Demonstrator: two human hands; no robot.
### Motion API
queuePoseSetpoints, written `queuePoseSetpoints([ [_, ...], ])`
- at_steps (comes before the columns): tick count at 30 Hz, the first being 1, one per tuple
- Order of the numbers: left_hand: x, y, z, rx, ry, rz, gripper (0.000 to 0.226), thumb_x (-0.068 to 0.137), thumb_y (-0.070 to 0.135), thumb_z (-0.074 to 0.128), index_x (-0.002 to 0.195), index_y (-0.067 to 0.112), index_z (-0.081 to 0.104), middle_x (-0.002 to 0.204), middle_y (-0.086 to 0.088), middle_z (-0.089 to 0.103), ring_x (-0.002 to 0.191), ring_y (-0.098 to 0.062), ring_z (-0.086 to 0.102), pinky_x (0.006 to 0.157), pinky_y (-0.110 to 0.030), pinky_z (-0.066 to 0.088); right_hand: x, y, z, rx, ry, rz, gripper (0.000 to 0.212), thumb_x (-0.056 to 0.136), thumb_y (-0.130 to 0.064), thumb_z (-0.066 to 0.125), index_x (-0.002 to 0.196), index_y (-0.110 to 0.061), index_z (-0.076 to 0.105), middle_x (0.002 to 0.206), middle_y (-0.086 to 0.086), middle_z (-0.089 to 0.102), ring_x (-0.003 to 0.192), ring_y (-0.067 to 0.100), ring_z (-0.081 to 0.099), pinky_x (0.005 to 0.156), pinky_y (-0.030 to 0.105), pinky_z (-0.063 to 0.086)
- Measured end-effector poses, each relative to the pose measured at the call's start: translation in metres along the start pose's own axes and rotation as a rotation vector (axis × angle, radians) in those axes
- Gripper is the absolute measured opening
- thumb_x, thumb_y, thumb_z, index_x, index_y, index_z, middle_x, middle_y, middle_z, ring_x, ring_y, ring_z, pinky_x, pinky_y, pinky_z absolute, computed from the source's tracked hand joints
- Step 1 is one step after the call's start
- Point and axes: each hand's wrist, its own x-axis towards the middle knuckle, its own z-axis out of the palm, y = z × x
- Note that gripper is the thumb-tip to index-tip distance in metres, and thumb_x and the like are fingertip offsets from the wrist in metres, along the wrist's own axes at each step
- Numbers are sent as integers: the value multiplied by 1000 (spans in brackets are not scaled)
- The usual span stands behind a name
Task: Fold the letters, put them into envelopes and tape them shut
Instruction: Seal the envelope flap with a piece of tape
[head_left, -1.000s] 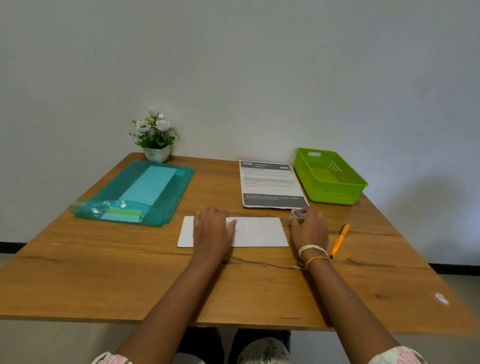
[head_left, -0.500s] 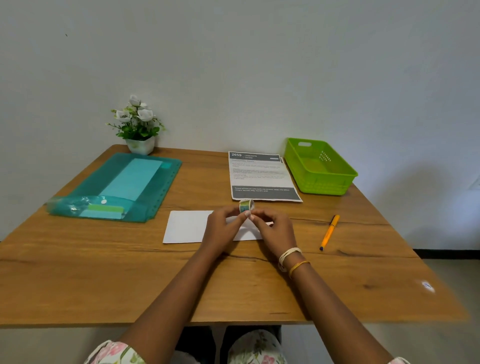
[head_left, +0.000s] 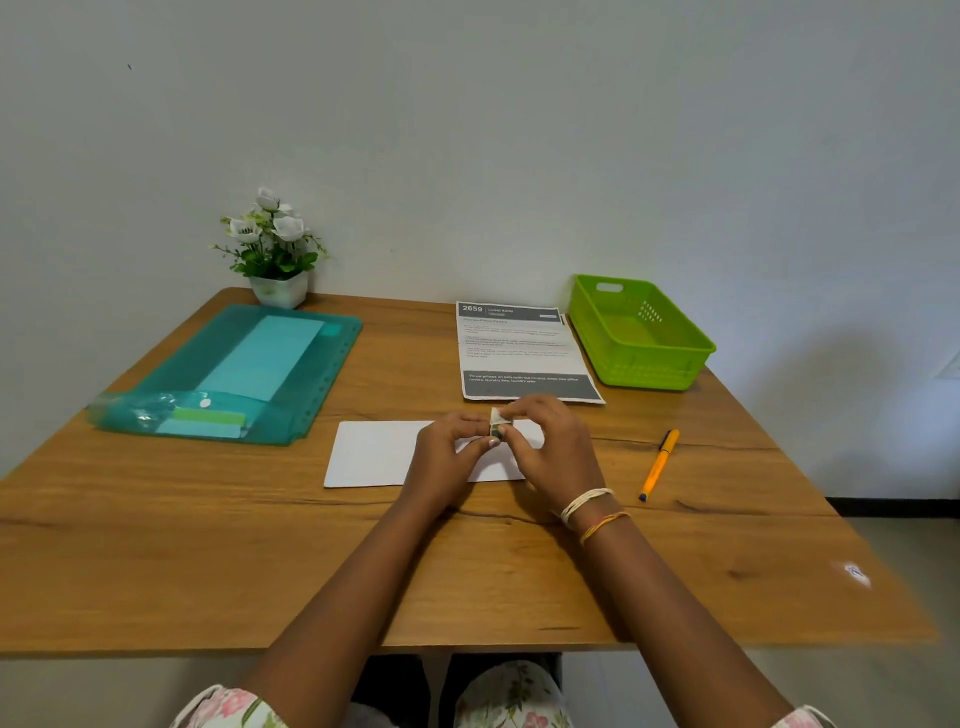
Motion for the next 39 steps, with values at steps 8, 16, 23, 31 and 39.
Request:
queuePoseSetpoints([
  [8, 2, -3, 1, 32, -2, 43, 19, 87, 15, 69, 104, 21, 74, 106, 14, 65, 94, 10, 55, 79, 1, 37, 12, 8, 3, 773, 207, 632, 10, 83, -8, 71, 78, -17, 71, 80, 2, 71, 77, 8, 66, 70, 23, 53],
  [16, 26, -6, -7, 377, 145, 12, 15, 92, 21, 61, 106, 18, 67, 111, 0, 63, 93, -13, 56, 72, -25, 45, -7, 21, 13, 670, 194, 633, 14, 81, -16, 74, 77, -29, 74, 80, -7, 74, 78, 5, 67, 66, 26, 57],
  [23, 76, -15, -26, 664, 73, -36, 5, 89, 16, 62, 91, 13, 65, 102, -6, 61, 85, -21, 57, 69, -35, 52, -12, 22, 20, 529, 141, 578, 14, 82, -14, 72, 85, -28, 76, 85, -10, 74, 80, 7, 68, 72, 28, 58],
  [31, 58, -16, -14, 653, 180, 189, 31, 84, 14, 68, 115, 12, 62, 116, -7, 62, 105, -23, 57, 96, -39, 45, -15, 24, 16, 385, 128, 431, 19, 81, -8, 70, 88, -25, 77, 90, -13, 72, 86, -2, 65, 73, 12, 50],
  [39, 43, 17, 10, -120, -102, -282, 28, 91, 30, 64, 88, 4, 74, 72, -6, 73, 48, -20, 64, 41, -20, 45, -15, 27, 12, 402, 207, 368, 19, 79, -2, 72, 89, -17, 77, 88, -10, 74, 84, 0, 67, 76, 16, 53],
])
